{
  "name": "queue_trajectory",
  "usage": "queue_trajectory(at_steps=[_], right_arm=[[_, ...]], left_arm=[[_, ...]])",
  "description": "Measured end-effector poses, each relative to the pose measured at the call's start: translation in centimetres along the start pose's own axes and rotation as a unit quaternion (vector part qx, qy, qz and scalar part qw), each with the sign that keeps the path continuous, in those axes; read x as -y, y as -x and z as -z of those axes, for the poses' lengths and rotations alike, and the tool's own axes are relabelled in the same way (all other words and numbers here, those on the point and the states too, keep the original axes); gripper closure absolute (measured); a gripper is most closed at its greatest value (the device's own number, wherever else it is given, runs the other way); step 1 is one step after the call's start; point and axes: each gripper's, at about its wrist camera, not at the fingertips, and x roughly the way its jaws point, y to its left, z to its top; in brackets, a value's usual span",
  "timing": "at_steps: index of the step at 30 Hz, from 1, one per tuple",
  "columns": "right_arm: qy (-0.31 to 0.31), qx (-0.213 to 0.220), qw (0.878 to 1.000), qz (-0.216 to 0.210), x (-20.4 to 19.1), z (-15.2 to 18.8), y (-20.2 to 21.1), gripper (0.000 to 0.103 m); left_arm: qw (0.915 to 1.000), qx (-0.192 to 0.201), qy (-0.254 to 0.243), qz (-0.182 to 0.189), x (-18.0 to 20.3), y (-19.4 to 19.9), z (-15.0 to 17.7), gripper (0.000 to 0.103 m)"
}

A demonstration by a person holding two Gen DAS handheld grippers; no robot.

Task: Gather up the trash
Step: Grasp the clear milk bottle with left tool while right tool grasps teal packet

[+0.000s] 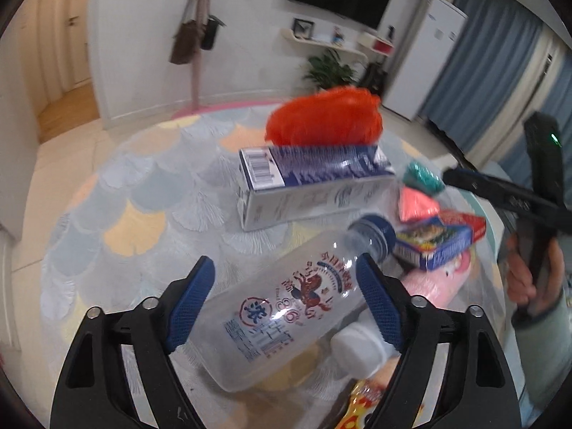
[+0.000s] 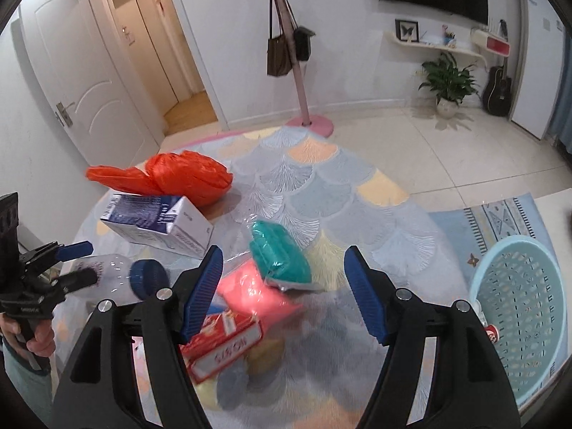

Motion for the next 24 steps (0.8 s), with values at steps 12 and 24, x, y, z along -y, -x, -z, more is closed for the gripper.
queue_trajectory(at_steps=[12, 24], right_arm=[[0.042, -0.047, 0.998, -0.002, -1.9, 0.0, -3.5, 0.037], [0.05, -0.025, 0.998, -0.008, -1.9, 0.8, -2.3, 0.078]], left_arm=[[0.9949, -0.066, -0.075, 0.014, 1.9, -1.0, 1.5, 0.019], [0.9928, -0.096, -0.07, -0.017, 2.1, -2.6, 1.4, 0.042]])
